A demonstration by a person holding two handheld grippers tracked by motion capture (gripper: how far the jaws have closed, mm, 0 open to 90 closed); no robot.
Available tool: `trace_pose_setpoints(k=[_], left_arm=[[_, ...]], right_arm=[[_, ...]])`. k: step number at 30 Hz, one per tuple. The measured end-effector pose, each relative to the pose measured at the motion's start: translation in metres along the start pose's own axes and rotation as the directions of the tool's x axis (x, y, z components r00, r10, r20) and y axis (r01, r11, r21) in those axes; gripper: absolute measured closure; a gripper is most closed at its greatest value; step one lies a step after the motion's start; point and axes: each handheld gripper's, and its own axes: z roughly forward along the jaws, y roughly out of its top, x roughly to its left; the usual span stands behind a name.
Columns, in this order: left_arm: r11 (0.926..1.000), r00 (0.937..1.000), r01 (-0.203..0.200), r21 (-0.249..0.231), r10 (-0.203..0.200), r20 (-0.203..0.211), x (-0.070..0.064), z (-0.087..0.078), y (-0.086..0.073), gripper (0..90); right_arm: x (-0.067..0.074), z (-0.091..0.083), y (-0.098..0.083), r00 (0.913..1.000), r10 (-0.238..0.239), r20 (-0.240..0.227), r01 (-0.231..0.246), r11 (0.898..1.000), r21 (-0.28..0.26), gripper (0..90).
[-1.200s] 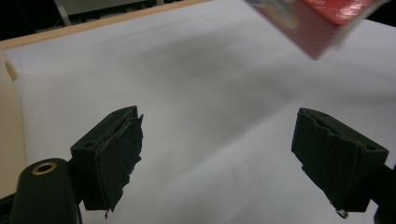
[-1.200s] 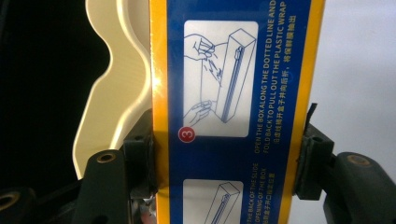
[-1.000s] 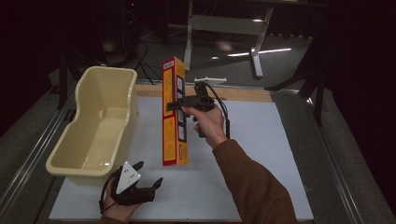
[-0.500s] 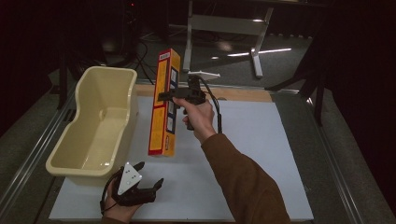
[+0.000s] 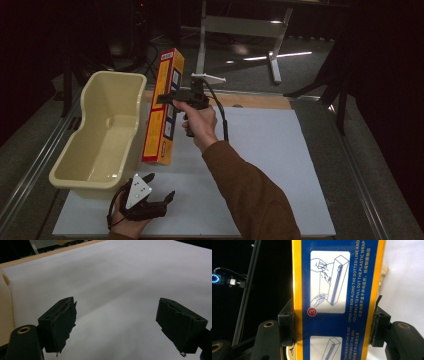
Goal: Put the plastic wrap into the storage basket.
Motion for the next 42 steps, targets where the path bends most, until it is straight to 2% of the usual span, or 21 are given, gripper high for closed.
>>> trace_pose_setpoints(k=[3,16,23,37,42], left_arm=[[1.0,1.0,0.0,-0.001,0.0,0.001,0.0,0.0,0.0,16.3],[0.9998,0.9999,0.011,-0.019,-0.011,0.011,0.001,-0.001,-0.001,16.3],[0.9996,0.9999,0.007,-0.026,-0.006,0.016,0.0,-0.002,-0.001,16.3],[0.9989,0.9999,-0.009,-0.046,0.01,0.014,-0.002,-0.004,-0.001,16.5],[0.9988,0.9996,-0.015,-0.048,0.016,0.022,-0.003,-0.003,0.0,16.5]], right_arm=[[0.006,0.005,-0.001,0.9998,0.007,-0.02,-0.007,1.0,-0.001,39.1],[0.027,0.028,-0.002,0.9987,-0.002,-0.051,0.003,1.0,0.03,39.1],[0.029,0.043,-0.003,0.9976,0.023,-0.065,-0.02,0.999,0.035,39.0],[0.039,0.067,-0.012,0.9966,0.022,-0.08,-0.018,0.999,0.047,39.0],[0.038,0.079,-0.015,0.9959,0.03,-0.086,-0.025,0.998,0.058,38.9]])
